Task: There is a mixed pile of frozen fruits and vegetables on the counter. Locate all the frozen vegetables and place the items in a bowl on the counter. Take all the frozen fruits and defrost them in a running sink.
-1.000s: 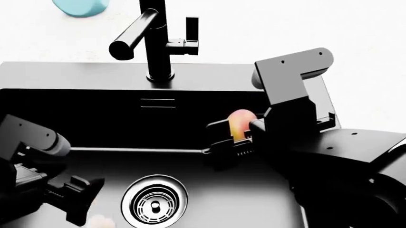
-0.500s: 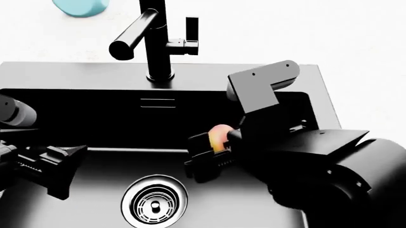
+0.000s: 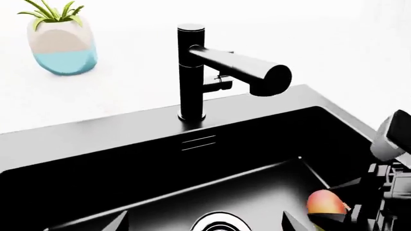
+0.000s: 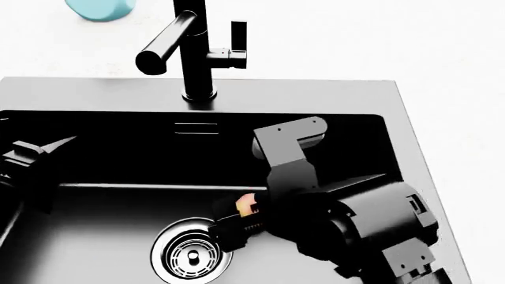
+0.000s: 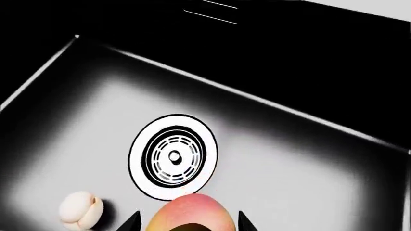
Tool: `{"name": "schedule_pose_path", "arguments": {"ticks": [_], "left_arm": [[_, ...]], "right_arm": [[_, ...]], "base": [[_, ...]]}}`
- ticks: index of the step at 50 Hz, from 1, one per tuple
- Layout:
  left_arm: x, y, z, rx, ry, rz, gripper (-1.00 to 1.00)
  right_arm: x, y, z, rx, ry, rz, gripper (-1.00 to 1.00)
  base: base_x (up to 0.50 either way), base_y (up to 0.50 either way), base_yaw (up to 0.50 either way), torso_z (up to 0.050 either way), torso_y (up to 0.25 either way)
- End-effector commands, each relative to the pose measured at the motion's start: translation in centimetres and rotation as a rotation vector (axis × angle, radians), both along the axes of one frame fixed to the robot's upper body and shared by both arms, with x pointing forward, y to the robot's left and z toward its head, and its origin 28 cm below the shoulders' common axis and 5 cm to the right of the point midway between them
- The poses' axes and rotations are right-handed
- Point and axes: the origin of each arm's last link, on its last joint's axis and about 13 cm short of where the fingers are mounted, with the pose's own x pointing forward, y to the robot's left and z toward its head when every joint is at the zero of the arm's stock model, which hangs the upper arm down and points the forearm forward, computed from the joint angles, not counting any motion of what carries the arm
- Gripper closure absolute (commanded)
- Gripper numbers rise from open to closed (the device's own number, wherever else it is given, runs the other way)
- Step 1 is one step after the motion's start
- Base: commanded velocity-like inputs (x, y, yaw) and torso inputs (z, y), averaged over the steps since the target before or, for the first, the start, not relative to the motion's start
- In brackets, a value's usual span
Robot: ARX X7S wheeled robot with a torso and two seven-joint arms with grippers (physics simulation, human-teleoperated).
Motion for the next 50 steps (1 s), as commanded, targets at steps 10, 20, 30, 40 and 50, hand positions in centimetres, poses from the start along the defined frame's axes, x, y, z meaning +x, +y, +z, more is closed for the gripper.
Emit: {"name": "schedule_pose_path", "arguments": {"ticks": [10,20,30,40,50], "left_arm": [[-0.8,0.1,1.2,-0.027,-0.055,0.012,-1.0],[-0.8,0.0,0.8,-0.031,-0.044,0.008,-1.0],[-0.8,0.0,0.5,-0.034,-0.04,0.006,-1.0],[-0.5,-0.4,0.1,-0.04,-0.034,0.0,-1.0],[-0.3,-0.7,0.0,-0.049,-0.034,-0.006,-1.0]], "right_arm": [[1.9,1.3,-4.6,-0.046,0.092,-0.014,1.0],[1.6,1.1,-5.5,-0.055,0.117,-0.04,1.0],[1.4,1.2,-5.2,-0.042,0.123,-0.024,1.0],[1.4,0.8,-4.2,-0.038,0.105,-0.023,-1.0],[1.2,-0.1,-1.2,-0.04,0.016,-0.034,-1.0]], "base": [[0.0,0.0,0.0,0.0,0.0],[0.0,0.0,0.0,0.001,0.0],[0.0,0.0,0.0,0.0,0.001],[0.0,0.0,0.0,0.0,0.0],[0.0,0.0,0.0,0.0,0.0]]}}
